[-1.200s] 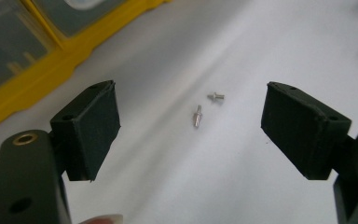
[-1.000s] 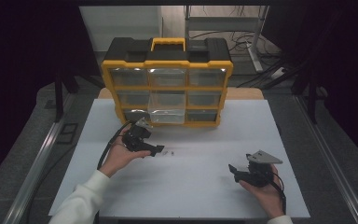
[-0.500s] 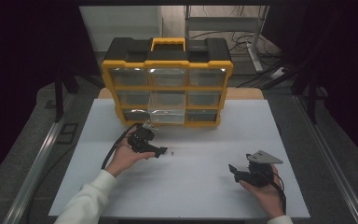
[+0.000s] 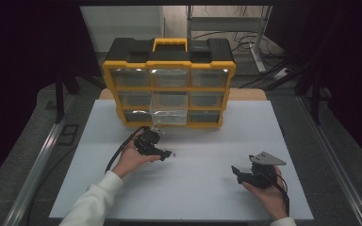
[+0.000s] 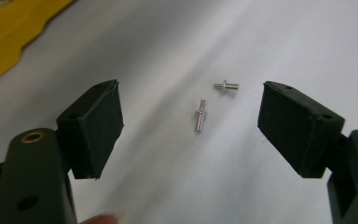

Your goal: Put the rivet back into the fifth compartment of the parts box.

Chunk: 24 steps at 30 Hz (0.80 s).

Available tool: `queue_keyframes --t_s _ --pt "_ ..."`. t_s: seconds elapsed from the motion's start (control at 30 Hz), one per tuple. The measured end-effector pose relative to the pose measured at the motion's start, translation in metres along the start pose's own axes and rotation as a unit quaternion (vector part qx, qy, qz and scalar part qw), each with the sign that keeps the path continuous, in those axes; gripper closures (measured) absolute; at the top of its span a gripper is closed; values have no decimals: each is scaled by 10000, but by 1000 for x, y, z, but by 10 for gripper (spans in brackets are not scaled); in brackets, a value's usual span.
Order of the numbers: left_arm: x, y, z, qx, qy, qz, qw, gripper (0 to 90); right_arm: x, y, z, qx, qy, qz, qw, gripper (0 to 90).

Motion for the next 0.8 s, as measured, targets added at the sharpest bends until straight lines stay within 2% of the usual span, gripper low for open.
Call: queue_keyframes --t_s 0.23,0.53,0.8 --pt "-9 -3 1 -108 119 -99 9998 248 0 0 0 1 1 2 10000 195" --pt "-16 -2 3 -136 202 -209 9995 278 0 0 0 5 6 4 10000 194" --pt "-21 -4 3 -208 243 -263 9991 346 0 0 0 8 5 8 10000 195"
Point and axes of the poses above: each handheld gripper's, and its own axes: x roughly backward along the jaws, z roughly out of its underside, y roughly to its left, the point moved 4 cm from there along -x, roughly forward along the jaws, and after that the axes turned 6 degrees about -z, right-handed, at the moved point
